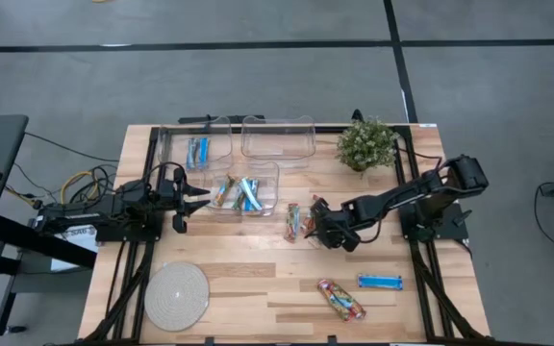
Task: Pick and place Granola Bars by type
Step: Put the orange granola bar into the bottom transparent bin
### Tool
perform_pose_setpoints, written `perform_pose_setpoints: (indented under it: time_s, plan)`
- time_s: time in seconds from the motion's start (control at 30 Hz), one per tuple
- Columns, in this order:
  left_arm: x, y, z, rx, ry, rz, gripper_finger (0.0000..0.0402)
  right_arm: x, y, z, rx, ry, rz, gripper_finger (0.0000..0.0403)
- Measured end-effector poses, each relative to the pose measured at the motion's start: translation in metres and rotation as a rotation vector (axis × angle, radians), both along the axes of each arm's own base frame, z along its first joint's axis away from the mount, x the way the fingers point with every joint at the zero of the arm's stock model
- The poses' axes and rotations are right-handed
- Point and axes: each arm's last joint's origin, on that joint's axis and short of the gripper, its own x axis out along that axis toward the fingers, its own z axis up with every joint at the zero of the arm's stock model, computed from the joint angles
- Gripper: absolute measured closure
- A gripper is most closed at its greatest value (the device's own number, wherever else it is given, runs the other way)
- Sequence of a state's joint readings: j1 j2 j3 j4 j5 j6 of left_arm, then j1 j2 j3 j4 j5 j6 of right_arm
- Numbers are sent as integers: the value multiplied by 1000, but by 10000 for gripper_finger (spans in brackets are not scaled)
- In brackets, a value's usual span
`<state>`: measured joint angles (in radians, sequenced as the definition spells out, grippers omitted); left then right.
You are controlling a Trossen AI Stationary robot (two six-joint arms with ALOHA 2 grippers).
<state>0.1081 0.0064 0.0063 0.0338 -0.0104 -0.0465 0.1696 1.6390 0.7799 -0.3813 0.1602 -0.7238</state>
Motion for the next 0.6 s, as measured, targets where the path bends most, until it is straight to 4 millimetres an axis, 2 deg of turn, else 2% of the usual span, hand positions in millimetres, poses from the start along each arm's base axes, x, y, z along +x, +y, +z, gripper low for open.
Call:
perform_pose_setpoints:
  time_s: [0.23, 0.6]
  plan:
    - [0, 0, 0, 0, 0, -1, 274, 6, 1, -3, 25, 2, -10, 236]
    - [0, 0, 0, 0, 0, -1, 274, 5, 0, -4, 77, 18, -55, 324]
